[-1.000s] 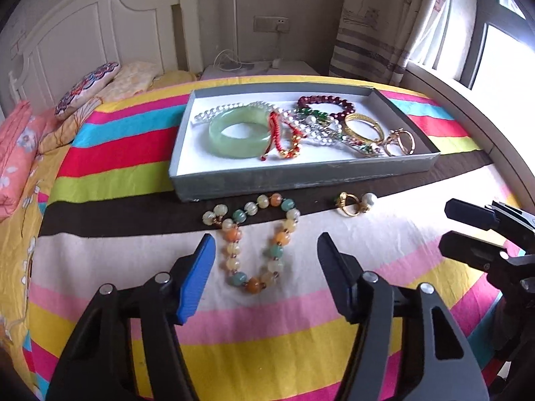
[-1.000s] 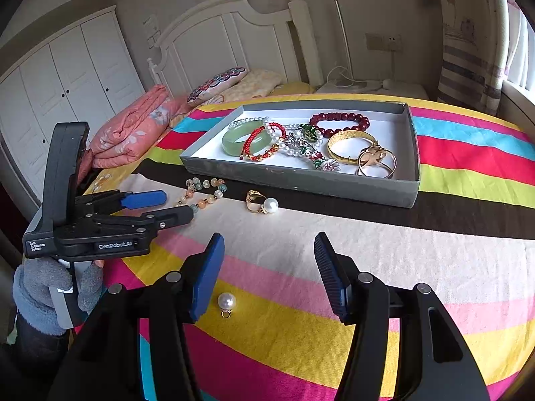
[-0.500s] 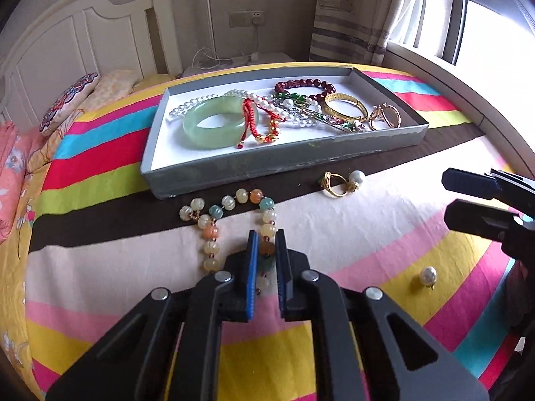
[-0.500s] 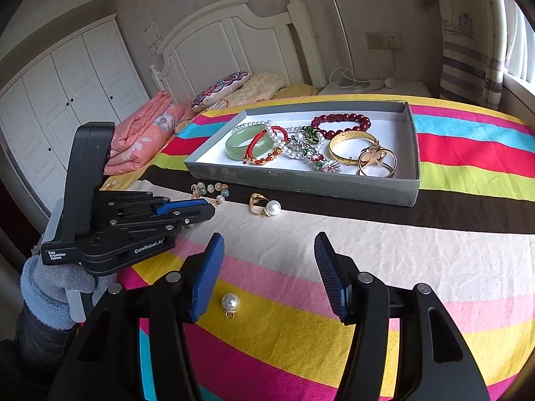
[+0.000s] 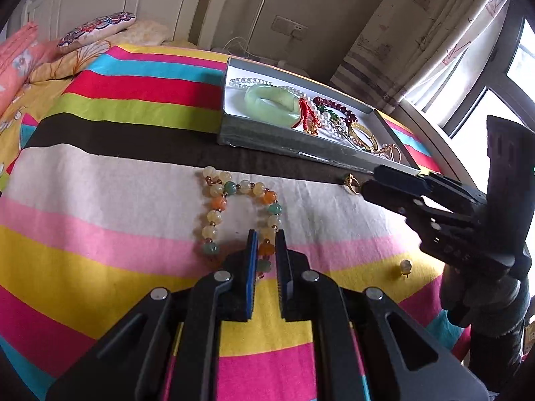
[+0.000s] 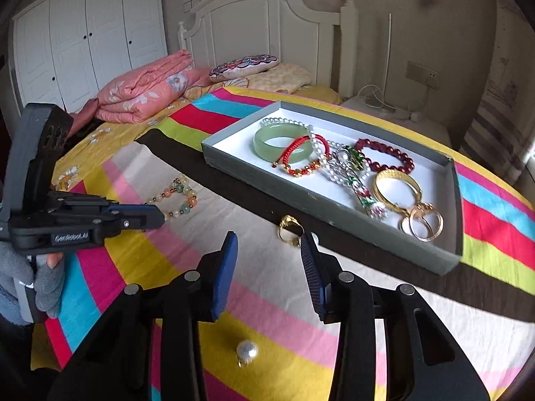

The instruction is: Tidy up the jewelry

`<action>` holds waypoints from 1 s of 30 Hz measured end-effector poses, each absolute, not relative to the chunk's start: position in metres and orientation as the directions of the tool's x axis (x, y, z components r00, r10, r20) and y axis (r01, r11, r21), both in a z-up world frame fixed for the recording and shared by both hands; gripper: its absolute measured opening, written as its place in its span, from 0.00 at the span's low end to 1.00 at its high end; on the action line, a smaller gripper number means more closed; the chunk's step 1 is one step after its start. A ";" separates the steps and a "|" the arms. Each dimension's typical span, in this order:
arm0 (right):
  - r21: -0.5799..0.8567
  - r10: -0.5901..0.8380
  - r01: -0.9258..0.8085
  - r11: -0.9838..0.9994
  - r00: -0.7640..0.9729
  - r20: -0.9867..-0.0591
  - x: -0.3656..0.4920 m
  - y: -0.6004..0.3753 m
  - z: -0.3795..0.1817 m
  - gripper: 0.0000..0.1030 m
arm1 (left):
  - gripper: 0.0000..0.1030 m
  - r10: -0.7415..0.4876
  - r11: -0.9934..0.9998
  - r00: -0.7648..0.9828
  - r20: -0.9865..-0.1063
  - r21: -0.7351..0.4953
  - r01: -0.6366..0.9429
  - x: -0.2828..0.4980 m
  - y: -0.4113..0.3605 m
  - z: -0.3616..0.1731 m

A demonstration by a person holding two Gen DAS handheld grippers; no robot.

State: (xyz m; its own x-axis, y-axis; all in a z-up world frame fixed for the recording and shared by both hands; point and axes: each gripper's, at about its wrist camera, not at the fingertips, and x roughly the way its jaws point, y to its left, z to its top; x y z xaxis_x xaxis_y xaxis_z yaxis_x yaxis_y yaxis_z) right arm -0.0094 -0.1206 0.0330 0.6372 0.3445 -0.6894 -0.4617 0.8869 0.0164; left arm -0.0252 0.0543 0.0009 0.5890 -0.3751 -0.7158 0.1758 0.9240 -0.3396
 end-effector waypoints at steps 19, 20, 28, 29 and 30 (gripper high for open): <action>0.008 0.306 -0.449 0.894 0.596 -0.742 0.015 -0.120 0.019 0.35 | 0.12 -0.395 0.915 0.585 -0.708 -0.360 0.182 -0.026 0.055 0.000; -0.004 0.290 -0.441 0.898 0.597 -0.748 0.018 -0.119 0.019 0.35 | 0.12 -0.396 0.914 0.585 -0.707 -0.361 0.182 -0.027 0.055 0.000; -0.013 0.271 -0.451 0.892 0.558 -0.785 0.030 -0.113 0.010 0.35 | 0.15 -0.401 0.913 0.584 -0.706 -0.363 0.188 -0.028 0.053 0.000; -0.017 0.269 -0.452 0.892 0.560 -0.784 0.029 -0.112 0.010 0.35 | 0.16 -0.402 0.912 0.584 -0.705 -0.363 0.189 -0.028 0.053 0.000; -0.022 0.266 -0.452 0.892 0.562 -0.783 0.027 -0.112 0.010 0.34 | 0.17 -0.403 0.912 0.583 -0.705 -0.363 0.191 -0.028 0.052 0.001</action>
